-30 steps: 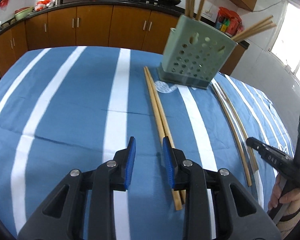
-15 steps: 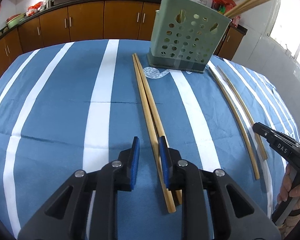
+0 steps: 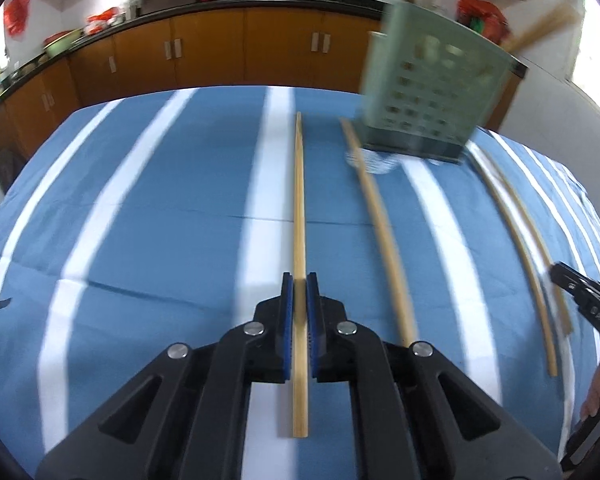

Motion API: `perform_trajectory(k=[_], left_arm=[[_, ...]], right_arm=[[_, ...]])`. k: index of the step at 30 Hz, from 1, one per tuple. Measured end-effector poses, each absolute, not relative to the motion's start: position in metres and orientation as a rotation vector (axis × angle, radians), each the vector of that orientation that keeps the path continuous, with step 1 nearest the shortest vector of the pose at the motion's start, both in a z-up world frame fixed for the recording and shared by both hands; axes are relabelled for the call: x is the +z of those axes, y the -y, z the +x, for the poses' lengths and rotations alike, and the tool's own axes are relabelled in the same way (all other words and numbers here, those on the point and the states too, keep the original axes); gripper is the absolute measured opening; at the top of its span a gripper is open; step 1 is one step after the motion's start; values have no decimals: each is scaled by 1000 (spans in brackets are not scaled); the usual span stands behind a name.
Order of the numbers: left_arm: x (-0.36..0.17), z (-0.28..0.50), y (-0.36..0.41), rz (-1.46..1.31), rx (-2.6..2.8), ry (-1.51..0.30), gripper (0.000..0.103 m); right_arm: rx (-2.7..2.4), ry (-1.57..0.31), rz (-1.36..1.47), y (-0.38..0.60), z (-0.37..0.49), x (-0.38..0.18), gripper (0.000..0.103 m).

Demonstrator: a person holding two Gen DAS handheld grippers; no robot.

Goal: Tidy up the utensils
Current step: 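Close the right tool on a chopstick while the left tool grasps another, then hold both chopsticks pinched against the cloth in both tools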

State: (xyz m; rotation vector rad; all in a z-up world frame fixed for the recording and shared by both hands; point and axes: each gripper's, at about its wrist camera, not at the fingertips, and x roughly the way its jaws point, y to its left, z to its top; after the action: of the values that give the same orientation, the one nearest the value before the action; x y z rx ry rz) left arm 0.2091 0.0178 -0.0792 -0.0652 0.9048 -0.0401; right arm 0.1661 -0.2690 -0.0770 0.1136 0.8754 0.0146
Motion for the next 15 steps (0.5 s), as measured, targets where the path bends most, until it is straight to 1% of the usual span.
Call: perform_trajectory(k=[5,15], left_arm=[[-78,215,-46,-86,-15,-906,9],[-79,216,-53,-119,-36,-899,9]], right_arm=[[-5,-873,127,281,172,-78,8],[0,-876,128,282,173,-78,9]])
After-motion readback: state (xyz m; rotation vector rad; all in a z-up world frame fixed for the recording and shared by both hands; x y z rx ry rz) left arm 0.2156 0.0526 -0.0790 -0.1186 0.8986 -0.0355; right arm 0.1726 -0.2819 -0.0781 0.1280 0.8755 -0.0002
